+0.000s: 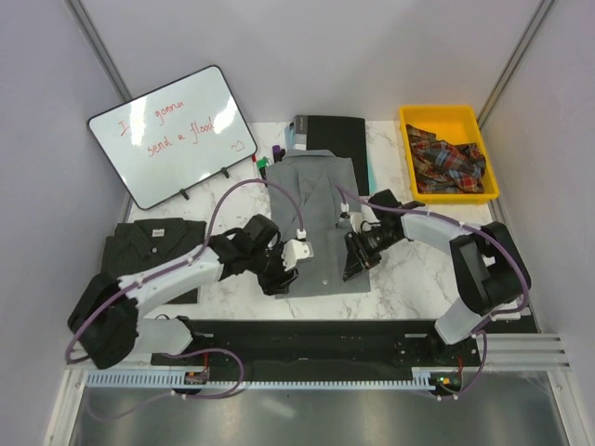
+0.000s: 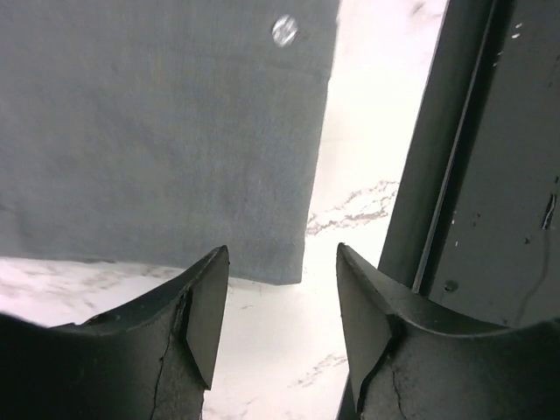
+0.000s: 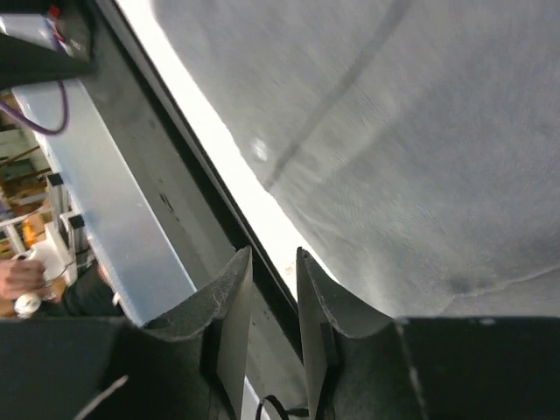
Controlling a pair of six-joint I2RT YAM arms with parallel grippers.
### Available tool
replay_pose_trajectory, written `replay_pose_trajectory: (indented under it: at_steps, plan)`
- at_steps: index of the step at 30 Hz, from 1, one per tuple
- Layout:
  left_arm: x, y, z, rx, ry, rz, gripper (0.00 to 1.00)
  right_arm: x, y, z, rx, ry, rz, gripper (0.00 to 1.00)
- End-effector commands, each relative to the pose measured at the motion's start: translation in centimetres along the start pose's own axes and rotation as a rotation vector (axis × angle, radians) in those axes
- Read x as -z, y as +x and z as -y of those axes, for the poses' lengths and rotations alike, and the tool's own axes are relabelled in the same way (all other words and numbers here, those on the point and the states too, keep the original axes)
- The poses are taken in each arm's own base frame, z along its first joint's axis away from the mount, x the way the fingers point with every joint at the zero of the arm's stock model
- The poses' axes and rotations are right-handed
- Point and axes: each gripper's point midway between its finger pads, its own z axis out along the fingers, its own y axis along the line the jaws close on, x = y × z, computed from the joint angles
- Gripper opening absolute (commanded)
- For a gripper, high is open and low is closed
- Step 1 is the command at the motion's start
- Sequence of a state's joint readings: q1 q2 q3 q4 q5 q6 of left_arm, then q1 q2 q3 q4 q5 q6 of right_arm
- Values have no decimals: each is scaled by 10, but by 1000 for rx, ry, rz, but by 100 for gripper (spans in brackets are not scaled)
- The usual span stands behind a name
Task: Fold and stack the long sleeve shirts
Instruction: Fold the shirt
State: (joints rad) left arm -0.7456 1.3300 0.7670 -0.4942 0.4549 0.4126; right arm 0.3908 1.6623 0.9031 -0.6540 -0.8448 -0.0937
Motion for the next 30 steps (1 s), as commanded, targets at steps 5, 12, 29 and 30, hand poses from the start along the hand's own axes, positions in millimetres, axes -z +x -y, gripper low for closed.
replay_pose_trajectory:
  at_steps: [5,12,29,30]
  plan:
    - [14,-69,1,-528,-455,220,61,26,-108,-44,301,-20,214,33]
    - [-27,-86,19,-730,-508,215,62,-10,-143,-29,368,-27,163,31]
    - [-83,-45,28,-880,-493,45,55,-59,-113,32,290,8,29,30]
    - [-82,-42,25,-883,-505,35,53,-59,-111,33,289,13,26,30]
